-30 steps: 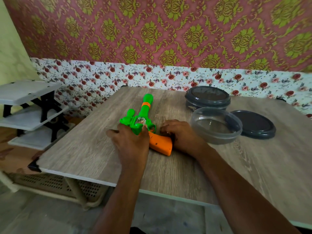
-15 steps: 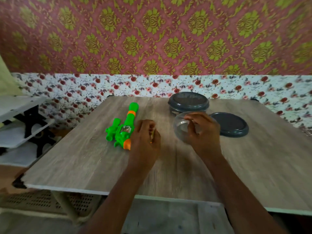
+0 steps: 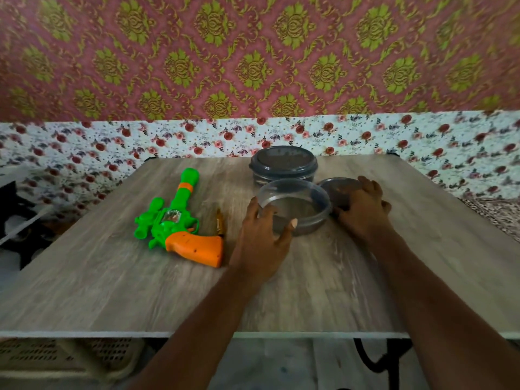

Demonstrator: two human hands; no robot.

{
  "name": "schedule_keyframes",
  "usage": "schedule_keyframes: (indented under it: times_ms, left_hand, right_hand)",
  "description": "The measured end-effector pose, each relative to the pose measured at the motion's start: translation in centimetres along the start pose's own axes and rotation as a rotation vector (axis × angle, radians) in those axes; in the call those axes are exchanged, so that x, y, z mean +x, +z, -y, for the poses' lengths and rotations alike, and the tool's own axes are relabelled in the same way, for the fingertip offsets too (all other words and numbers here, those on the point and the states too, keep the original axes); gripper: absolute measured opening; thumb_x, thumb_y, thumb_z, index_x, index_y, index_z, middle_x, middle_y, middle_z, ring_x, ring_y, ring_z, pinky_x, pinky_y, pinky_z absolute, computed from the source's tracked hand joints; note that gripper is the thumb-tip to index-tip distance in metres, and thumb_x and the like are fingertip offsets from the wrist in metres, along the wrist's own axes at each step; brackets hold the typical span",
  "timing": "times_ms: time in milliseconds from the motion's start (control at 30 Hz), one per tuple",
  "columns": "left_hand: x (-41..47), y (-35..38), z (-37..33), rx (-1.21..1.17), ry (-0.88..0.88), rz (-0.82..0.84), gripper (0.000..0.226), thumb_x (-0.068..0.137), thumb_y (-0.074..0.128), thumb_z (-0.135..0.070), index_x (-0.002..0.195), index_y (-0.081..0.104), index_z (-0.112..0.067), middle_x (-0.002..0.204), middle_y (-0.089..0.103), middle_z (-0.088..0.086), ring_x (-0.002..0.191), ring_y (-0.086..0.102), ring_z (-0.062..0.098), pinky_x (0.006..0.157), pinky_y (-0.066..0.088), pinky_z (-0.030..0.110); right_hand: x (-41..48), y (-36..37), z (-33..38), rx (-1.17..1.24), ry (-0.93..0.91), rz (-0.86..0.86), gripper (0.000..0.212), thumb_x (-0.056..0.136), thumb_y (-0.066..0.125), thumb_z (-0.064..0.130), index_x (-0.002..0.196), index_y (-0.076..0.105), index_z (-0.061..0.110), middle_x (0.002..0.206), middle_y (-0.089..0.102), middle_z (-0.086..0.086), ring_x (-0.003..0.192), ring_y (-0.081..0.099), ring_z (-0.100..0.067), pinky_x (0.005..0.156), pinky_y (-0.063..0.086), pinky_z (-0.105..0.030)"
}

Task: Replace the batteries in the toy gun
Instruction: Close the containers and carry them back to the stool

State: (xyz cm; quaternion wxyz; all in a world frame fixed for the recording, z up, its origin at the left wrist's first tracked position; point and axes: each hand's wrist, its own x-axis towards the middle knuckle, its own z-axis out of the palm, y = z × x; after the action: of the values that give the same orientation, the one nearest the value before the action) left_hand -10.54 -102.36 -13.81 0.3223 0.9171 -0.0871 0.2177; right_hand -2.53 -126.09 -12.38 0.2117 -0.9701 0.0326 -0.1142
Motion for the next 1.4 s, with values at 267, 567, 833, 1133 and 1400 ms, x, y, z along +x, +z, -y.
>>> schedule_keyframes:
  times_ms: [267,567,833,1133,1400]
  left_hand:
    - [1.0,-0.1,1.0,-0.079,0.014,-0.123,0.031,0.094,0.068,-0.044,0.110,0.069,-0.017,0.112,0.062,0.000,0.105,0.056,0.011,0.091,0.023,-0.004]
    - [0.9,0.2,1.6,-0.126,0.026,-0.118,0.030,0.094,0.066,-0.043,0.110,0.067,-0.018,0.112,0.061,-0.001,0.103,0.054,0.008,0.080,0.033,0.001]
    - [0.8,0.4,1.9,-0.144,0.040,-0.119,0.027,0.095,0.066,-0.040,0.109,0.067,-0.016,0.112,0.061,0.002,0.100,0.054,0.008,0.078,0.034,0.000]
    - [0.9,0.8,2.2,-0.167,0.020,-0.116,0.028,0.097,0.064,-0.041,0.110,0.067,-0.017,0.116,0.063,0.004,0.119,0.056,0.021,0.097,0.048,0.035]
    - [0.8,0.6,2.0,-0.164,0.015,-0.102,0.039,0.099,0.047,-0.054,0.107,0.065,-0.021,0.117,0.061,0.004,0.114,0.056,0.018,0.092,0.051,0.036]
  right_hand:
    - [-1.7,-0.7,0.3,0.133,-0.006,-0.072,0.031,0.070,0.069,0.051,0.069,0.070,0.020,0.094,0.070,-0.012,0.107,0.061,-0.037,0.095,0.044,-0.042]
    - [-3.8,-2.3,2.1,-0.014,-0.023,-0.011,0.030,0.077,0.085,0.027,0.094,0.068,0.009,0.132,0.052,-0.013,0.118,0.053,-0.031,0.098,0.042,-0.037]
    - [-3.8,-2.5,0.9,-0.045,0.150,0.038,0.091,0.062,0.073,0.070,0.140,0.053,0.027,0.147,0.051,-0.012,0.138,0.042,-0.041,0.112,0.034,-0.065]
    - [-4.4,-3.7,3.6,-0.339,-0.043,0.035,0.056,0.082,0.072,0.055,0.114,0.069,0.009,0.109,0.071,-0.015,0.100,0.069,-0.033,0.083,0.058,-0.040]
    - [-5.0,-4.3,3.4,-0.491,-0.198,0.049,0.026,0.097,0.054,0.040,0.084,0.059,0.018,0.071,0.055,0.001,0.063,0.054,-0.015,0.063,0.048,-0.028]
